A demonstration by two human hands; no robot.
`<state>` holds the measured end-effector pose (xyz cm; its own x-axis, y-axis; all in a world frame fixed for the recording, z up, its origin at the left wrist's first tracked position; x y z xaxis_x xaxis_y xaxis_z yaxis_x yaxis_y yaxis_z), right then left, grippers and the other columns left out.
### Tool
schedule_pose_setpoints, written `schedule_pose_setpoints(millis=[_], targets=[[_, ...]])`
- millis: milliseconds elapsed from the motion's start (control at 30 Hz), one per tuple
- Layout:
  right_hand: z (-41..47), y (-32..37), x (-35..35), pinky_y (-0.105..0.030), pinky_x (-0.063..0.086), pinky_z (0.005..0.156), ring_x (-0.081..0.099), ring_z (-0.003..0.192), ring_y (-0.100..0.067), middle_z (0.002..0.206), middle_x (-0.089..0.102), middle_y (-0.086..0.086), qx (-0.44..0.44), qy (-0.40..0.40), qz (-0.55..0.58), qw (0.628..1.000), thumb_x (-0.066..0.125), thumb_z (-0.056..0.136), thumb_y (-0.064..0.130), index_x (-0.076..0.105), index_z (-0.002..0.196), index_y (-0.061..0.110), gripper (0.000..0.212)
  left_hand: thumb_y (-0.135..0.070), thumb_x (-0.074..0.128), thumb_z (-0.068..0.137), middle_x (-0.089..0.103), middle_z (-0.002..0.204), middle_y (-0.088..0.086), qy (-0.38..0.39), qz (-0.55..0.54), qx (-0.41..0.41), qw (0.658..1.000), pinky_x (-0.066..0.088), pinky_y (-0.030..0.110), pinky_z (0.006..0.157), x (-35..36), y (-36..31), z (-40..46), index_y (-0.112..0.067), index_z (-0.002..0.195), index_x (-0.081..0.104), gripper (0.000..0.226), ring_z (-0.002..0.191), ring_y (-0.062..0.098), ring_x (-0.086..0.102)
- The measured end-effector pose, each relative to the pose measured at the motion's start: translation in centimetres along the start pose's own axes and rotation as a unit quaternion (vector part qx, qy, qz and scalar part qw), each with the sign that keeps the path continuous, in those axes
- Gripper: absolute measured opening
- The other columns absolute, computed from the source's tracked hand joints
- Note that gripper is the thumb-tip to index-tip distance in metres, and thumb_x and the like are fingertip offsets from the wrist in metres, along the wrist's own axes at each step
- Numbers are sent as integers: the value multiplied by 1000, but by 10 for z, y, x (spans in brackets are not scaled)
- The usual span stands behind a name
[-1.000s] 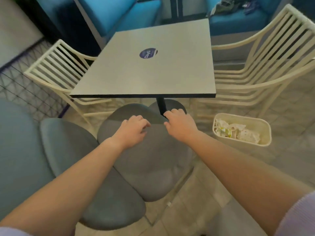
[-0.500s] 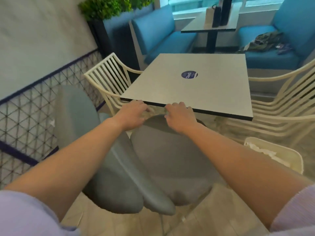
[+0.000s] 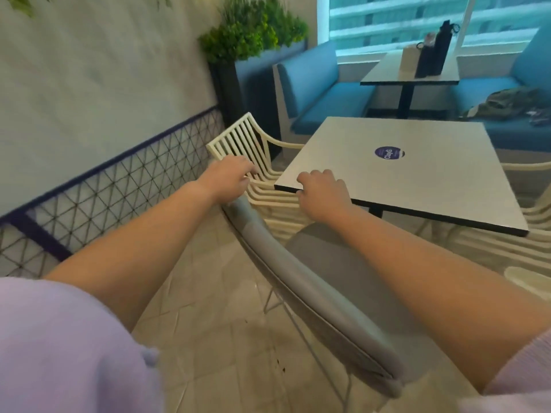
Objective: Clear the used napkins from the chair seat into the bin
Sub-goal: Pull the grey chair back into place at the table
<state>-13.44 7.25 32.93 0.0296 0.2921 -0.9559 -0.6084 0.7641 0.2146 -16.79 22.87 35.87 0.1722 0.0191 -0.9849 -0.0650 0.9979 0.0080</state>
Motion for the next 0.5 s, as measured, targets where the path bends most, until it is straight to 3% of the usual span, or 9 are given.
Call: schedule_pose_setpoints(millis=[200,367,500], targets=[[2,68,9,-45,42,90,49,113,-31,123,55,-12,-30,16,-13,999,38,97,26,49,122,12,31,8,53,78,49,135,0,32,28,20,999,39,43,102,6,39,-30,-25,130,48,61,129,21,40],[11,105,37,-48,43,94,48,120,-33,130,53,-13,12,56,-17,998,34,94,55,48,128,13,55,6,59,76,42,139,1,68,30,83,994,35,39,108,21,81,-15,-24,139,38,73,133,21,33],[20,119,51,-47,46,91,51,116,-31,126,56,-11,71,47,-17,996,35,84,72,50,124,15,71,-10,76,68,38,140,1,131,27,138,981,34,39,109,46,107,7,-25,140,33,85,132,21,31]])
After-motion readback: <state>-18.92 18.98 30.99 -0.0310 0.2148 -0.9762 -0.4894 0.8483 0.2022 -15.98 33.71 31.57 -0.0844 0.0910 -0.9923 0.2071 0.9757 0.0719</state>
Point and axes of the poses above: each hand's wrist, its own z-axis towards the middle knuckle, its own x-axis out of the palm, y = z × x, the point moved 7 cm from there along z, towards the middle knuckle
